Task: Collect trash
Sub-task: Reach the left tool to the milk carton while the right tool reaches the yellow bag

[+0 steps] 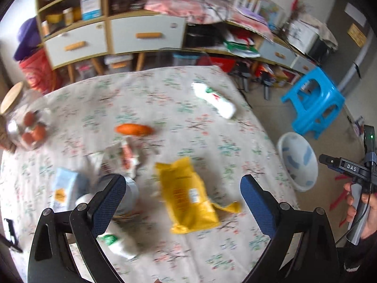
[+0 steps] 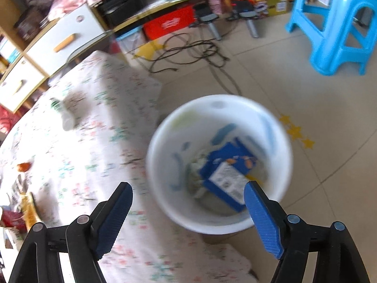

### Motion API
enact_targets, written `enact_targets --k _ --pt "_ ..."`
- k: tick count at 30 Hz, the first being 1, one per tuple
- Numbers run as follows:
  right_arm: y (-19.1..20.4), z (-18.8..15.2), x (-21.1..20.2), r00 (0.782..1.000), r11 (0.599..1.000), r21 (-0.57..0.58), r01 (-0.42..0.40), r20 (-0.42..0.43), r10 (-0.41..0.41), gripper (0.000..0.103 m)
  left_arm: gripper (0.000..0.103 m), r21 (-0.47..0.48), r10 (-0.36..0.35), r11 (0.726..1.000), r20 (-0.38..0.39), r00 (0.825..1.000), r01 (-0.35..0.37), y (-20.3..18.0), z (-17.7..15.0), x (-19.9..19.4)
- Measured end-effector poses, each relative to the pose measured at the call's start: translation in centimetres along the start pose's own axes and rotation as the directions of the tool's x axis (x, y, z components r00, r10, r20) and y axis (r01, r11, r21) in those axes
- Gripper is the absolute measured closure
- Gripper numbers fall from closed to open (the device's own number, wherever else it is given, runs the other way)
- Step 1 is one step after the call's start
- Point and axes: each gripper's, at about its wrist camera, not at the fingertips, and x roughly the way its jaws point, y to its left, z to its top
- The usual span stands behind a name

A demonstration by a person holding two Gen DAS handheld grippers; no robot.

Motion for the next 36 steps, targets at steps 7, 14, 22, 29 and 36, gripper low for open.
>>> enact_targets --k 7,14,22,29,36 --pt "6.5 -0.6 0.8 0.999 0.996 -0.082 -0.046 -0.016 0.045 0.019 0.004 -0.088 0.114 0.990 -0.011 0.993 -0.114 7.6 -1.4 -1.6" --pt "13.0 -2.2 2.6 0.997 0.977 -0.204 -0.061 -0.052 0.051 0.019 0.004 -0.178 0.127 0.974 -0.082 0.988 -0.140 14.7 -3.7 0.1" --pt "19.6 -4.9 5.8 0.980 0.946 -0.292 -0.143 -0.178 0.094 0.019 0.004 -0.263 0.061 0.959 -0.188 0.980 -0.110 20.0 -5.5 2.9" --pt "24.2 -7.2 8.1 0.960 0.917 -0.349 -0.195 -0.259 0.106 0.019 0.004 -0.241 0.042 0.966 -0.205 0.978 -0.092 20.8 -6.1 3.5" --pt "27.0 -8.9 10.1 0.948 0.897 -0.391 -0.207 -0.308 0.084 0.019 0.004 -0.248 0.042 0.964 -0.210 0.977 -0.095 21.0 -6.5 4.1"
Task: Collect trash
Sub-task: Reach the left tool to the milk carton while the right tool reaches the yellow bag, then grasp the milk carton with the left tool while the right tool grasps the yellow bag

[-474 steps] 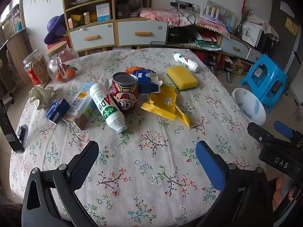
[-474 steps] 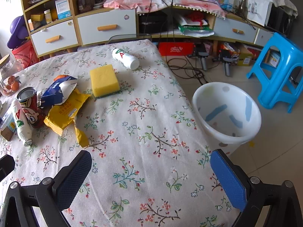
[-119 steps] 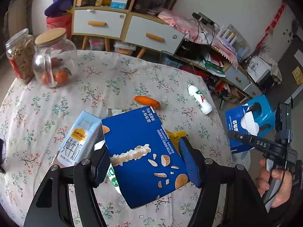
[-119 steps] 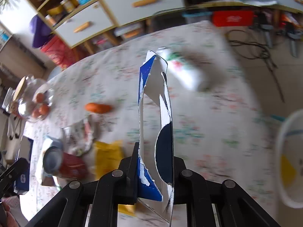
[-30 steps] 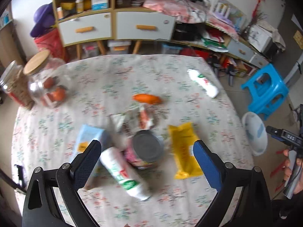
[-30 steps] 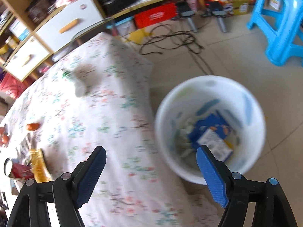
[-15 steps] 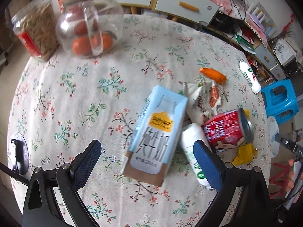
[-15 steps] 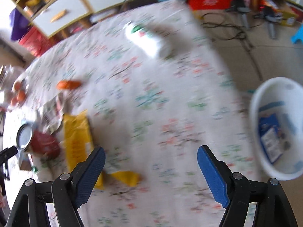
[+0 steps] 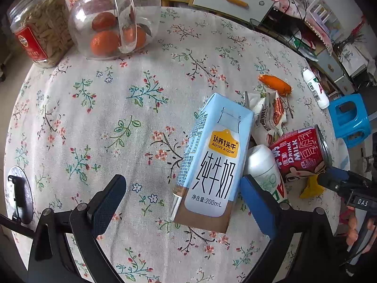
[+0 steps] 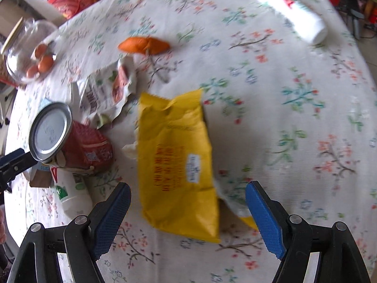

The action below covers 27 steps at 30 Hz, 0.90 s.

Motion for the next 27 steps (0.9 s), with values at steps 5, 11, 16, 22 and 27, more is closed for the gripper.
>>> enact_targets --k 5,11,16,22,27 --pt "1.2 0.0 1.6 0.999 0.999 -0.024 0.027 -0.026 -0.027 0.019 0.005 0.012 0.012 1.000 0.009 1.000 -0.012 -0.6 -0.1 0.3" --pt "1.7 -0.3 2.6 0.998 0.997 -0.049 0.058 -0.032 -0.060 0.019 0.013 0.017 -0.008 1.000 -0.012 1.000 0.008 -1.1 -0.6 0.8" --pt "1.8 -0.5 2.6 0.998 0.997 -0.051 0.050 -0.025 -0.051 0.019 0.040 0.036 -0.053 0.998 -0.019 0.998 0.054 -1.7 -0.9 0.8" --pt "0.7 -1.3 1.7 0.999 0.999 -0.038 0.035 -0.013 -0.035 0.034 0.041 0.023 -0.054 0.998 0.018 0.998 0.054 -1.9 -1.1 -0.2" --pt "0.3 -1.8 0.3 1.000 0.999 -0.033 0.009 0.008 -0.009 0.041 0.043 -0.009 -0.063 0.998 0.069 0.996 0.064 -1.2 -1.0 -2.0"
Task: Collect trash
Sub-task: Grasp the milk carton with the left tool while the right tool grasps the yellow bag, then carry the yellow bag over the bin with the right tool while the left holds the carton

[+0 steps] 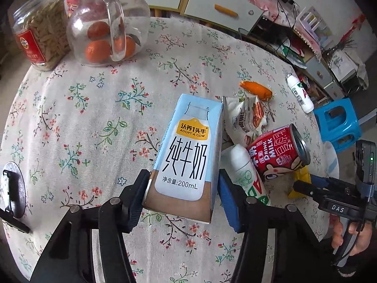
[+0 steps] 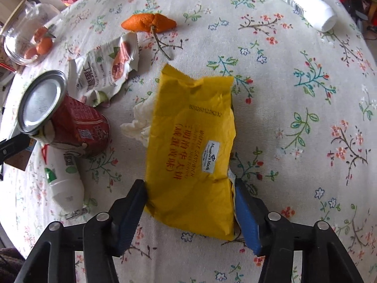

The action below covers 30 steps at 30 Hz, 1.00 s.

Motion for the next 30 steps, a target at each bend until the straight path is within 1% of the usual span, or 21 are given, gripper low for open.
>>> enact_targets --k 5,10,16,21,25,30 --pt "-0.9 -0.4 -1.5 0.999 1.000 0.009 -0.009 0.033 0.009 0.041 0.046 -0.037 -0.001 0.999 0.047 0.999 0.003 0.4 -0.1 -1.5" --pt "-2.3 -0.5 -3.2 0.998 0.999 0.031 -0.010 0.070 0.007 0.041 0.047 -0.023 0.000 1.000 0.117 0.993 0.003 -0.3 -0.4 -3.7" --pt "-4.6 -0.4 -4.9 0.994 0.995 0.094 -0.030 0.112 0.019 0.041 0.047 -0.002 -0.020 1.000 0.173 0.985 0.020 -1.4 -0.7 -6.0" --pt "-6.7 -0.6 -6.5 0.989 0.990 0.138 -0.036 0.147 0.015 0.041 0.047 0.044 -0.041 0.999 0.217 0.975 0.032 -4.3 -1.0 -7.2" --pt "-9.1 -1.1 -8.0 0.985 0.984 0.174 -0.033 0.171 0.003 0.040 0.047 0.101 -0.075 0.994 0.247 0.966 0.051 -7.1 -0.9 -7.9" --pt "-12.6 -2.0 -9.2 0.981 0.972 0.235 -0.025 0.191 -0.020 0.040 0.047 0.162 -0.121 0.983 0.246 0.962 0.083 -10.7 -1.2 -8.0"
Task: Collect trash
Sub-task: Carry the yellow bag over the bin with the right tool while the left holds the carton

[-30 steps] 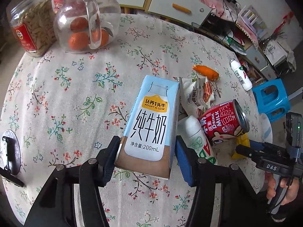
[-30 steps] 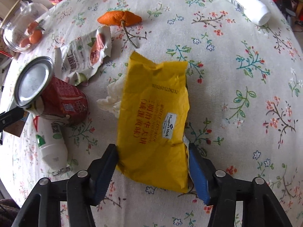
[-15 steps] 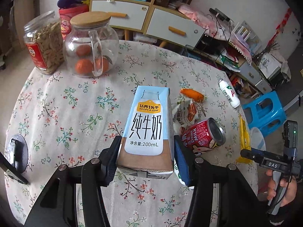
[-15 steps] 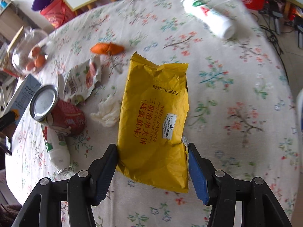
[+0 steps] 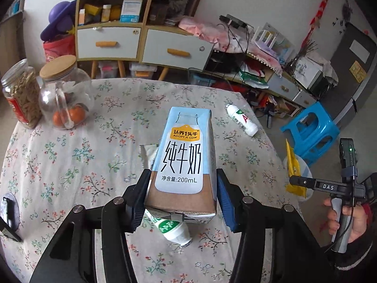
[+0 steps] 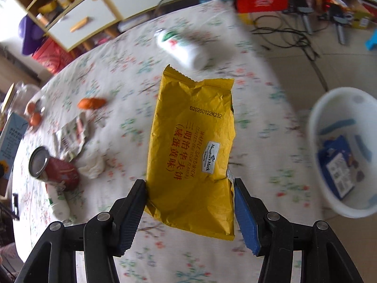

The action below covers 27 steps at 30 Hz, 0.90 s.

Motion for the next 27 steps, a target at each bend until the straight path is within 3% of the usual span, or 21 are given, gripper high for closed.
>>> enact_targets --k 11,19,24,27 --pt "-9.8 -0.5 -3.5 0.997 0.986 0.160 0.050 0.050 -0.059 0.040 0.047 0.095 -0.089 0.991 -0.053 0.995 0.093 -6.8 -0.6 2.5" --pt "-18.8 -0.9 -5.1 0.988 0.940 0.321 0.119 0.059 -0.146 0.039 0.047 0.161 -0.116 0.978 -0.110 0.987 0.133 -11.3 -1.3 4.8" --pt "-21.5 -0.5 -4.7 0.988 0.925 0.359 0.124 0.047 -0.150 0.039 0.047 0.191 -0.121 0.970 -0.149 0.981 0.149 -14.0 -1.6 6.7" --pt "-22.4 -0.2 -4.4 0.990 0.917 0.382 0.112 0.035 -0.135 0.028 0.047 0.198 -0.136 0.965 -0.176 0.975 0.170 -15.8 -1.9 8.1"
